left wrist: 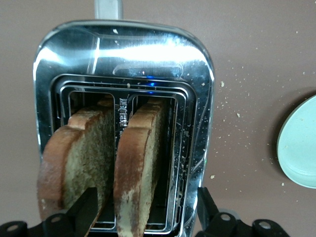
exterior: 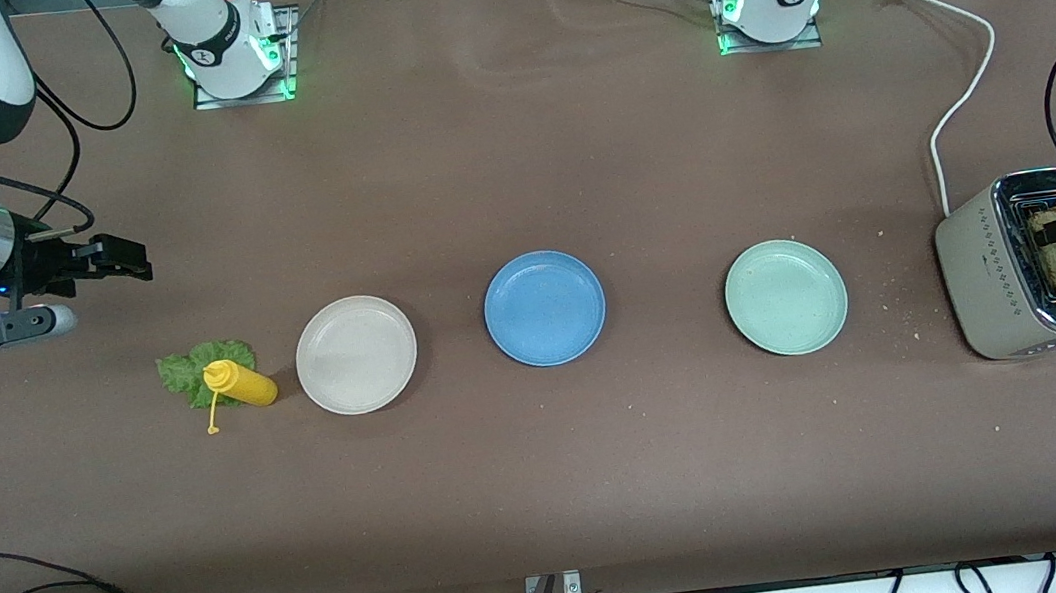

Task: Make sandwich in blue plate with both arms
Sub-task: 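Reach the left gripper down to a bread slice in the toaster, then grasp the bread slice with the left gripper and lift it out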

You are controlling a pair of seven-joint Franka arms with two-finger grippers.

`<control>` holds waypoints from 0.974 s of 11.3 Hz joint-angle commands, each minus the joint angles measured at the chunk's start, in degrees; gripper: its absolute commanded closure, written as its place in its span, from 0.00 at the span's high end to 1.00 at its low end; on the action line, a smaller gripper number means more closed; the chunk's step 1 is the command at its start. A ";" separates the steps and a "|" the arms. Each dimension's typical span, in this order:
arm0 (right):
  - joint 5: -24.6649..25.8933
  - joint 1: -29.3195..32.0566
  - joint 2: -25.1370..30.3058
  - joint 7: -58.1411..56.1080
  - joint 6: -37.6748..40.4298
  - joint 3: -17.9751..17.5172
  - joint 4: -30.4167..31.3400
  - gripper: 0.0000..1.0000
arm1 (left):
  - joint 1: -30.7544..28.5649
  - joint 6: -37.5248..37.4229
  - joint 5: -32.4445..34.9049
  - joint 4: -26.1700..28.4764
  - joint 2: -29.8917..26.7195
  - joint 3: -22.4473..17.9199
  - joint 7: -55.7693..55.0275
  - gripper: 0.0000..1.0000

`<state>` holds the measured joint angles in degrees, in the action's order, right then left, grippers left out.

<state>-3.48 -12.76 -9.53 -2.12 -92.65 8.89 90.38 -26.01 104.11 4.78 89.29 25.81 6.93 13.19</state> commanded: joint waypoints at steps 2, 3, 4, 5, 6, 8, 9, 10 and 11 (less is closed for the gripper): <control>-0.12 -0.24 -0.83 0.10 2.30 0.08 -1.62 1.00 | 0.00 -1.71 0.94 -1.05 0.64 0.89 1.04 0.00; -0.21 -0.42 -0.84 0.10 2.47 0.08 -1.62 1.00 | 0.00 -1.71 0.94 -1.13 0.55 0.89 1.04 0.00; -0.21 -0.42 -0.84 0.10 2.47 0.17 -1.70 1.00 | 0.00 -1.80 0.94 -1.31 0.55 0.89 1.22 0.00; -0.03 -0.51 -0.66 0.10 2.47 0.08 -2.31 1.00 | 0.00 -1.89 0.94 -1.31 0.38 0.89 1.13 0.00; -0.29 -0.42 -0.75 0.01 2.47 0.17 -2.75 1.00 | 0.00 -1.98 0.94 -1.49 0.20 0.98 1.04 0.00; -0.65 0.28 -0.75 0.37 2.21 0.52 -3.89 1.00 | 0.09 -5.48 1.11 -2.01 -1.45 1.33 0.87 0.00; 0.05 -0.24 -1.10 0.28 1.69 0.43 -4.51 1.00 | 0.09 -6.10 1.11 -2.01 -2.86 1.42 0.87 0.00; 0.06 -0.16 -1.45 0.36 1.68 0.34 -5.39 1.00 | 0.09 -7.41 1.11 -2.10 -4.01 1.77 0.87 0.00; 0.06 -0.24 -1.54 0.36 1.77 0.43 -5.39 1.00 | 0.26 -9.69 2.16 -3.32 -5.84 2.12 0.87 0.00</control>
<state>-3.48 -12.87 -9.79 -2.11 -91.70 9.25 87.58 -25.94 99.07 4.78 87.13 24.54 8.20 13.26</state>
